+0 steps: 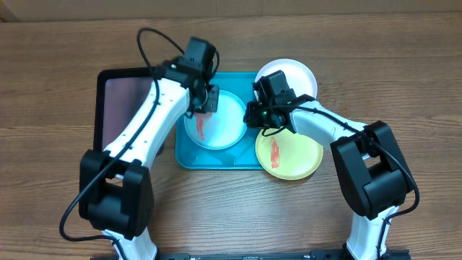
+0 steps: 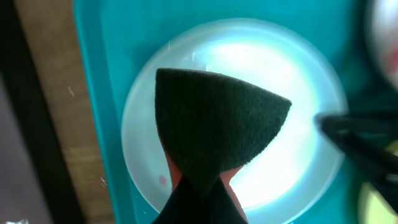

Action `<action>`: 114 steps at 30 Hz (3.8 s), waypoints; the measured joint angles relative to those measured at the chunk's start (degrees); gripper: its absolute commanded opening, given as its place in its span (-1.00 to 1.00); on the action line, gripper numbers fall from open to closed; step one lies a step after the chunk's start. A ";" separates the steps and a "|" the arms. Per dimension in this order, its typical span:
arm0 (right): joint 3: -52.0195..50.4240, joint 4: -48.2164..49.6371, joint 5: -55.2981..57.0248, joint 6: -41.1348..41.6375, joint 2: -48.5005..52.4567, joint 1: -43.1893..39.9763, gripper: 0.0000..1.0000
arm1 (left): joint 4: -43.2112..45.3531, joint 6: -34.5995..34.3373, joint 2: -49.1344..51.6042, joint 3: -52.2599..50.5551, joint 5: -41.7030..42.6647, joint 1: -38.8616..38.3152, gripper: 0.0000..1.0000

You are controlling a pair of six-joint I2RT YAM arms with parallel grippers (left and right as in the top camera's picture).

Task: Clean dirty plates on tray and stack at the side
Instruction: 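Carry the sponge with the left gripper onto the light blue plate, then scrub the light blue plate with the sponge while the right gripper holds its rim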

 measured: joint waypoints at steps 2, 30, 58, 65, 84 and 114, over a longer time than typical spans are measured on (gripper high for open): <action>0.00 0.02 -0.13 0.00 0.00 0.00 -0.76 | 1.75 -2.47 1.01 -2.71 -0.81 0.13 -0.92; 0.00 0.26 0.07 -0.15 0.00 -0.26 -0.76 | 22.97 -0.76 1.84 -18.69 8.96 -0.66 -0.92; 1.70 -8.15 -2.01 7.17 -0.39 0.39 -0.93 | 16.37 -4.07 1.25 -18.51 -1.33 -1.11 -0.92; 1.70 -8.33 -1.86 7.19 -0.44 0.37 -0.93 | 26.91 1.22 1.75 -18.27 10.95 -1.88 -0.92; 1.70 -8.15 -1.99 7.13 -0.44 0.90 -0.93 | 14.36 -0.44 1.79 -17.59 -7.21 -2.05 -0.92; 1.68 -7.89 -1.90 7.02 -0.44 0.96 -0.92 | 13.46 -8.11 1.90 -17.05 -8.98 -2.21 -0.92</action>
